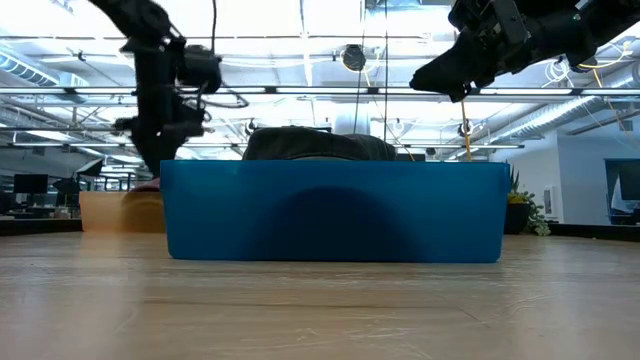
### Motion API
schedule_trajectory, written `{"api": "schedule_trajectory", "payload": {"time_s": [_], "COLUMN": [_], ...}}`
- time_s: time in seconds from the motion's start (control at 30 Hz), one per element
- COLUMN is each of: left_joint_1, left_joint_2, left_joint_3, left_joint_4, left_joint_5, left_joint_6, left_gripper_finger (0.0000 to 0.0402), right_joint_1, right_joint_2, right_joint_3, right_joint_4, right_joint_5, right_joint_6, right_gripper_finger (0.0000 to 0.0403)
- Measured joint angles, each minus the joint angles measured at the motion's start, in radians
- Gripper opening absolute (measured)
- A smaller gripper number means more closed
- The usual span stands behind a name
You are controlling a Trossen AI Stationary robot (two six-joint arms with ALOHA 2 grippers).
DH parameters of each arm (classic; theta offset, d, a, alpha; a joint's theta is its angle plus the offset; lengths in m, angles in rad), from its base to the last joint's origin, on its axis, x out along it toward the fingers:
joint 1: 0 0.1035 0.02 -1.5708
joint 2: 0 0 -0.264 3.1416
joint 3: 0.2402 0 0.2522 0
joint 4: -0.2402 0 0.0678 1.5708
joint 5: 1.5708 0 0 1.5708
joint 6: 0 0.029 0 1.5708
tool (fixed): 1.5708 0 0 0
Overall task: Pick & Place hat
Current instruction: Put the red cap into the orange bin
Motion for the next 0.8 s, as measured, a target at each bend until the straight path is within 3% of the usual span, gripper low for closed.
{"api": "schedule_trajectory", "payload": {"time_s": [0.33, 0.8], "left_joint_1": [0.109, 0.121], "left_joint_2": [0.008, 0.115], "left_joint_3": [-0.105, -0.153], "left_joint_4": [0.318, 0.412], "left_joint_5": [0.003, -0.011], "left_joint_6": [0.077, 0.088], "left_gripper_finger": [0.0149, 0.0149], "right_joint_1": [0.0, 0.0], "right_joint_2": [0.0, 0.01], "right_joint_3": [0.0, 0.0], "right_joint_4": [0.0, 0.003], "right_joint_5": [0.0, 0.001], "right_joint_6": [-0.005, -0.018], "right_gripper_finger": [0.01, 0.01]}}
